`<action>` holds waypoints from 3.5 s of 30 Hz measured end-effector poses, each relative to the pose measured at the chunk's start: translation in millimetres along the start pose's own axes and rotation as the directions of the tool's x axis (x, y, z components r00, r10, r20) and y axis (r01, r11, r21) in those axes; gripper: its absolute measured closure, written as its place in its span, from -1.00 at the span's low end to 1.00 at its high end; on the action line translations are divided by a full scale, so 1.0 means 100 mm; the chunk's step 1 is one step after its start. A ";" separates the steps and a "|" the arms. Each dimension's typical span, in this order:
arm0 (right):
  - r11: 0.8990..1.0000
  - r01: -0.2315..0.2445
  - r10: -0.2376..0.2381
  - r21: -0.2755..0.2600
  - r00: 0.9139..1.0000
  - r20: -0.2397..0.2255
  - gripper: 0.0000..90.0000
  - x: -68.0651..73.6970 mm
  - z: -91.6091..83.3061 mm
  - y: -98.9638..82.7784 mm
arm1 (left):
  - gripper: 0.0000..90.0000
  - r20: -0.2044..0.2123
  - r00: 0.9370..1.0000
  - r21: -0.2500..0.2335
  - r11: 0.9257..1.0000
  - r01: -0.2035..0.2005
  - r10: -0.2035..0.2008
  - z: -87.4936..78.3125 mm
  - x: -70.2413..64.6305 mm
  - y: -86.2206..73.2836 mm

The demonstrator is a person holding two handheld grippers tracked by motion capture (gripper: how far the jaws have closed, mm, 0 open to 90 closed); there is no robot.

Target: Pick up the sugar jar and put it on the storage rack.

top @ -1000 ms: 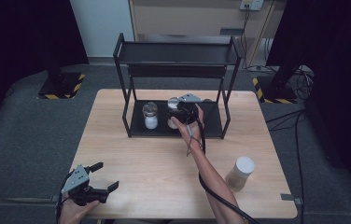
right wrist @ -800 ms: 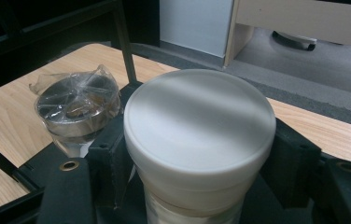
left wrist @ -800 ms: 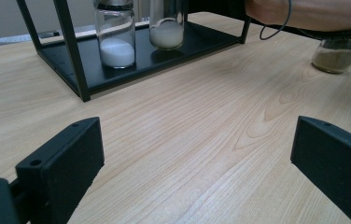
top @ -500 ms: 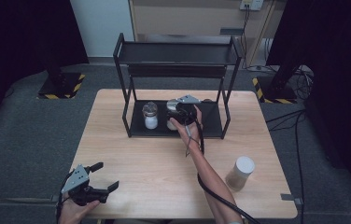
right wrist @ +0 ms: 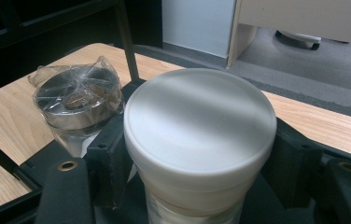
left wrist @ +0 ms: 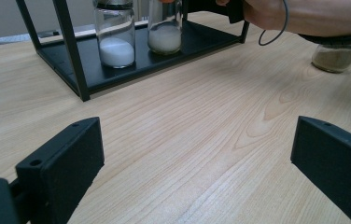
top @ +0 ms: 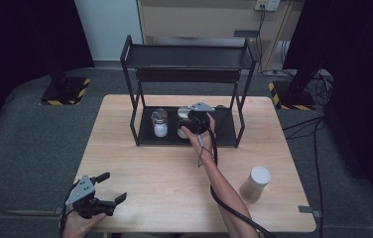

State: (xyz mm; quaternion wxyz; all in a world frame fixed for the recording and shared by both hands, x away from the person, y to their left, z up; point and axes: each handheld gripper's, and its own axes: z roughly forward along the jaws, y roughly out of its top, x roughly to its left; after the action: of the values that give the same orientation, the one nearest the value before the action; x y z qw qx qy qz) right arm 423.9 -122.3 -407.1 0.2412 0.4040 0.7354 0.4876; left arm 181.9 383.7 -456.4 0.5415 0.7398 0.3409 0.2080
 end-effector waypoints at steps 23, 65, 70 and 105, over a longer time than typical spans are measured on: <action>0.996 0.069 -0.075 -0.063 0.993 -0.091 -0.81 0.01 -0.63 0.46 | -0.96 0.000 1.000 0.012 1.000 -0.006 0.006 0.02 -0.01 0.01; 0.981 0.151 -0.163 -0.121 0.982 -0.096 -0.90 -0.44 -2.79 0.29 | -0.96 0.004 1.000 0.025 1.000 -0.010 0.010 0.02 -0.01 0.03; 0.983 0.135 -0.145 -0.123 0.987 -0.073 -0.93 -0.46 -2.97 0.11 | -0.96 0.003 1.000 0.022 1.000 -0.008 0.008 0.02 -0.01 0.03; 0.987 0.018 -0.011 -0.159 0.999 0.044 -0.95 -0.42 -3.33 -1.42 | -0.96 -0.003 1.000 0.028 1.000 -0.009 0.009 0.02 -0.02 0.03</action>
State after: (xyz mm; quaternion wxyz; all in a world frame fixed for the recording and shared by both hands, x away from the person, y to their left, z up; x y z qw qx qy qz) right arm 146.9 -359.4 -402.7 0.2919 0.3886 0.6917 0.5342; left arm 183.2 380.3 -453.8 0.5295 0.7486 0.3412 0.2069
